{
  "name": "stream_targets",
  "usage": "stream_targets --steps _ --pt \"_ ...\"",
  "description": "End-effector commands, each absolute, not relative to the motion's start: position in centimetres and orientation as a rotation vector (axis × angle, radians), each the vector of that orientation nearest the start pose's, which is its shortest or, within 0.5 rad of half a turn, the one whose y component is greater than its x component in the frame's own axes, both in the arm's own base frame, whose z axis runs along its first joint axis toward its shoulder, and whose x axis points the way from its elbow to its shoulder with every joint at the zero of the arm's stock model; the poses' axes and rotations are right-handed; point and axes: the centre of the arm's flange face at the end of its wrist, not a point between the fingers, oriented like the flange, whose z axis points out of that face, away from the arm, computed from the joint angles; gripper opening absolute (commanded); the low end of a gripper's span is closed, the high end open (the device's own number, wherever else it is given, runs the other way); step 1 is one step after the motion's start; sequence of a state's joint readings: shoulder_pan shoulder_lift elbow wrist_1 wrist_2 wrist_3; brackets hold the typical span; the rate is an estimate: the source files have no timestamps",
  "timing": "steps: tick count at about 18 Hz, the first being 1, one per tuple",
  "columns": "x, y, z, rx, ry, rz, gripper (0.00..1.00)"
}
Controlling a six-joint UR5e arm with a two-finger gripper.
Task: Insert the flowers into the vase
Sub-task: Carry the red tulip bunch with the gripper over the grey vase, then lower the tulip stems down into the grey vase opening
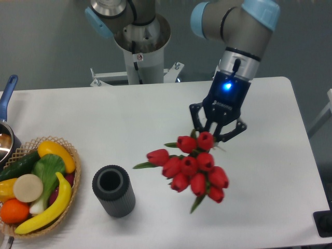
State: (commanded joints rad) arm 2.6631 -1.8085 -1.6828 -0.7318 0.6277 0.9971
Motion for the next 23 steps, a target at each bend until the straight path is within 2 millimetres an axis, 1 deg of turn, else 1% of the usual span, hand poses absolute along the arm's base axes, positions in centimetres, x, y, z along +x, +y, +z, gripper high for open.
stream_targets --steps 2,5,7,9,11,13,15,18,21,23 --pt "-40.9 46.7 44.0 -2.03 0.208 -0.149 0.13" --pt "-39.9 47.1 45.1 -1.896 0.302 -0.195 0.13" --pt "-39.3 47.2 45.3 -1.835 0.326 -0.233 0.13" --pt "-38.8 47.2 45.7 -1.785 0.348 -0.254 0.13" --pt "-37.5 48.0 46.0 -1.749 0.377 -0.285 0.13" --pt "-36.6 48.5 46.2 -1.733 0.401 -0.294 0.13" --pt "-35.1 49.7 45.9 -1.711 0.447 -0.313 0.13" --pt "-33.7 51.0 45.9 -1.693 0.479 -0.341 0.13" --pt "-32.8 53.0 44.7 -1.685 0.499 -0.388 0.13" --pt "-32.8 53.7 43.5 -1.689 0.494 -0.412 0.13"
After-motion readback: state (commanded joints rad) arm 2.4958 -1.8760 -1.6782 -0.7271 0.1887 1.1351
